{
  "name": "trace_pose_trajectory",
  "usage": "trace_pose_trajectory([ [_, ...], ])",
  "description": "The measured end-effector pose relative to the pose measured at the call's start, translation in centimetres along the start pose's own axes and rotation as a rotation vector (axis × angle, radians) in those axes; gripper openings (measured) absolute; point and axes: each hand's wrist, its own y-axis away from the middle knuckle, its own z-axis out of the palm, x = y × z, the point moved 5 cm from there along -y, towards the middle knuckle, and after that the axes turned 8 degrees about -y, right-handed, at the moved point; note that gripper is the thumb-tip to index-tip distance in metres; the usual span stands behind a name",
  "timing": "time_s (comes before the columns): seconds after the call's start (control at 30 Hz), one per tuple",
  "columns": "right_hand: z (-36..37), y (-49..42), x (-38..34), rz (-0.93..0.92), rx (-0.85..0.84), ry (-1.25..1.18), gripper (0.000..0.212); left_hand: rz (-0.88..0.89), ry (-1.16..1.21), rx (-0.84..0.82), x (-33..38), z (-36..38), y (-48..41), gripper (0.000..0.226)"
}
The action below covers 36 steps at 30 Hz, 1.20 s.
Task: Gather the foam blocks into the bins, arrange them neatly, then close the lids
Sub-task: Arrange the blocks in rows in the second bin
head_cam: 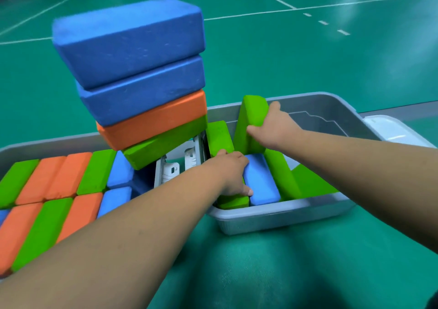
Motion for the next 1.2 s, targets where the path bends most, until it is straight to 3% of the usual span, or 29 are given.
trace_pose_trajectory([
  [0.07, 0.8, 0.4, 0.2, -0.018, -0.144, 0.172, 0.066, 0.01, -0.008, -0.009, 0.1, -0.1, 0.0, 0.087],
  [0.2, 1.6, 0.8, -0.3, -0.139, -0.356, 0.37, 0.032, 0.015, -0.021, -0.037, 0.1, -0.1, -0.2, 0.084],
  [0.33, 2.6, 0.1, 0.0, -0.213, -0.336, 0.356, 0.012, -0.024, 0.044, -0.026, -0.8, 0.0, -0.4, 0.087],
  [0.43, 2.9, -0.3, -0.3, -0.302, -0.315, 0.306, 0.058, -0.082, 0.084, 0.002, -1.4, -0.1, -0.4, 0.095],
  [0.5, 3.6, -0.7, 0.1, -0.325, -0.373, 0.414, 0.067, -0.134, 0.078, 0.003, -1.8, -0.1, -0.3, 0.106],
  [0.6, 4.7, -1.1, 1.0, -0.384, -0.419, 0.485, 0.061, -0.15, 0.057, -0.059, -2.3, 0.4, -0.6, 0.128],
  [0.8, 4.3, -1.7, 2.4, -0.455, -0.419, 0.335, 0.055, -0.144, 0.033, -0.084, -2.3, 0.4, -1.6, 0.132],
  [0.93, 2.8, -2.2, 2.8, -0.338, -0.51, 0.14, 0.044, -0.173, 0.094, -0.112, -1.3, -0.6, -2.0, 0.124],
  [1.03, 0.7, -3.6, 4.2, -0.167, -0.332, -0.068, 0.058, -0.275, 0.189, -0.078, 0.0, -1.0, -2.3, 0.108],
  [1.1, 0.1, -4.7, 5.5, -0.134, -0.255, 0.025, 0.059, -0.311, 0.203, -0.088, 1.2, -0.8, -2.5, 0.108],
  [1.2, 1.3, -5.0, 7.3, -0.087, -0.346, 0.233, 0.057, -0.298, 0.197, -0.124, 2.2, -0.4, -3.0, 0.118],
])
